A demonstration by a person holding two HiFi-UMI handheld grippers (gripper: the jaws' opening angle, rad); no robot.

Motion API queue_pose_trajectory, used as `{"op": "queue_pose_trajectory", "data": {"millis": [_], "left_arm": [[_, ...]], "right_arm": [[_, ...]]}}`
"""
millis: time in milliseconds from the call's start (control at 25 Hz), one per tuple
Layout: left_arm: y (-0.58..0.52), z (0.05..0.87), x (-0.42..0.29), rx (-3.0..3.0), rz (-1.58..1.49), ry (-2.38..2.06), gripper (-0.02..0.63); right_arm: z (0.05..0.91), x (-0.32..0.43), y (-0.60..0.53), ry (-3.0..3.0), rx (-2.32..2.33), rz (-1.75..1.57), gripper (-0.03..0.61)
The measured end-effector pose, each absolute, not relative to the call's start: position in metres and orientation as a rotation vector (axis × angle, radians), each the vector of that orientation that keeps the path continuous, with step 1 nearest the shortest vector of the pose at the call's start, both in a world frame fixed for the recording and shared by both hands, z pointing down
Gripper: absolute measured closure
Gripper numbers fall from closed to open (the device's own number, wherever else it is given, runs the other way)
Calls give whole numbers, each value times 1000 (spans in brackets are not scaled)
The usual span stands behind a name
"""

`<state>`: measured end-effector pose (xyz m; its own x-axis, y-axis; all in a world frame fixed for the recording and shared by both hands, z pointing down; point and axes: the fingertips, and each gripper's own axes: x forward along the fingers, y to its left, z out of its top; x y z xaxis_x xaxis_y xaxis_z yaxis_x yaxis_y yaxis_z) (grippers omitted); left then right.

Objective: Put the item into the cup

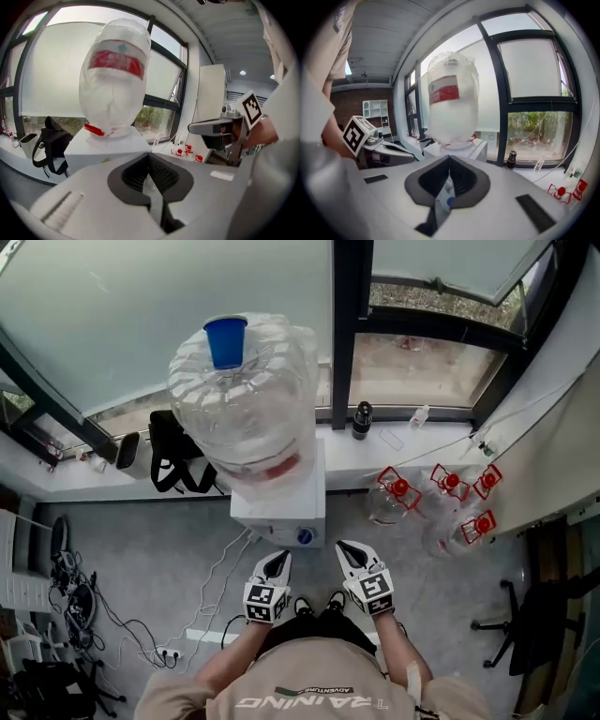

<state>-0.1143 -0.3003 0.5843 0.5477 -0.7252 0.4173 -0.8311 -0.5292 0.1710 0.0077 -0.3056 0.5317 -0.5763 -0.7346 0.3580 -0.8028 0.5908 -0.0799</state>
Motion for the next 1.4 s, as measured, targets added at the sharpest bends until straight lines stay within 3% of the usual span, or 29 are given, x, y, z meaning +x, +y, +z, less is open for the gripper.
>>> {"op": "queue_pose_trajectory", "data": {"millis": [520, 1400], "left_arm": [[-342, 387, -136, 2700, 174, -1535, 604], [-339, 309, -147, 2734, 75, -1683, 604]], "right_arm": [[395, 11, -340, -2637, 1373, 64, 566], [313, -11, -334, -2732, 1465, -162, 568]]}}
